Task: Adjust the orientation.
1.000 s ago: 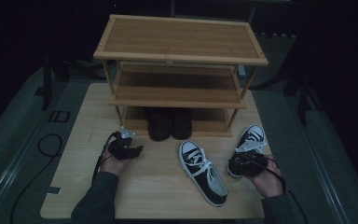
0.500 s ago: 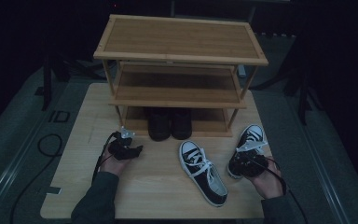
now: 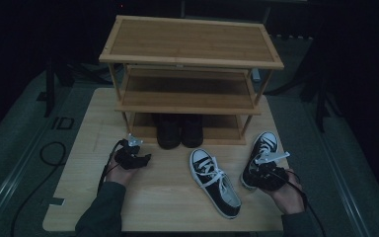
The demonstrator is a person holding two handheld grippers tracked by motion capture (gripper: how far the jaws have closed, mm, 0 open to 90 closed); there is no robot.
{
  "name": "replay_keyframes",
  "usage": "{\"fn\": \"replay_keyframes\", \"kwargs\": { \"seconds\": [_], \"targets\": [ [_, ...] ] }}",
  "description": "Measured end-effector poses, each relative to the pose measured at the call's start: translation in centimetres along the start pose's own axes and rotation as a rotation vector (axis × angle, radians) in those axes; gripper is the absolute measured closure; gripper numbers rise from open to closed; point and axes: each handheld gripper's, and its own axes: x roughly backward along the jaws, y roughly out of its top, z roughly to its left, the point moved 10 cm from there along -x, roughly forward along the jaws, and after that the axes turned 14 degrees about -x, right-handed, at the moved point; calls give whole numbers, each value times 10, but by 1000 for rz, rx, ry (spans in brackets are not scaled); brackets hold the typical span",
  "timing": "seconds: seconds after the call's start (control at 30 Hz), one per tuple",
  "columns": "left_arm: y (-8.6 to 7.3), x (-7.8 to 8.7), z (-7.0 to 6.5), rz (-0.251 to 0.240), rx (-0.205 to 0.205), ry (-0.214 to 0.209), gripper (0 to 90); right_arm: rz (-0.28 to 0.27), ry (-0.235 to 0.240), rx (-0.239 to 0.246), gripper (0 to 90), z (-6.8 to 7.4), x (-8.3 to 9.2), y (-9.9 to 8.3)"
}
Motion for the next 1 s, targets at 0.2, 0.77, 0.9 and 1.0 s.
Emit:
{"fn": "replay_keyframes", "kwargs": {
  "seconds": [0.2,0.77,0.9,1.0],
  "targets": [
    [0,0,0,0,-1,-1,434,31,-11,24,781,3,2,-1],
    [0,0,0,-1,0,-1,433,97,61,104,807,21,23,-22],
    [0,0,0,-1,0,-1,433,105,64,114,796,18,28,-28],
    [0,0,0,-1,0,0,433,74,86,88,763,16,32,-27]
  ]
}}
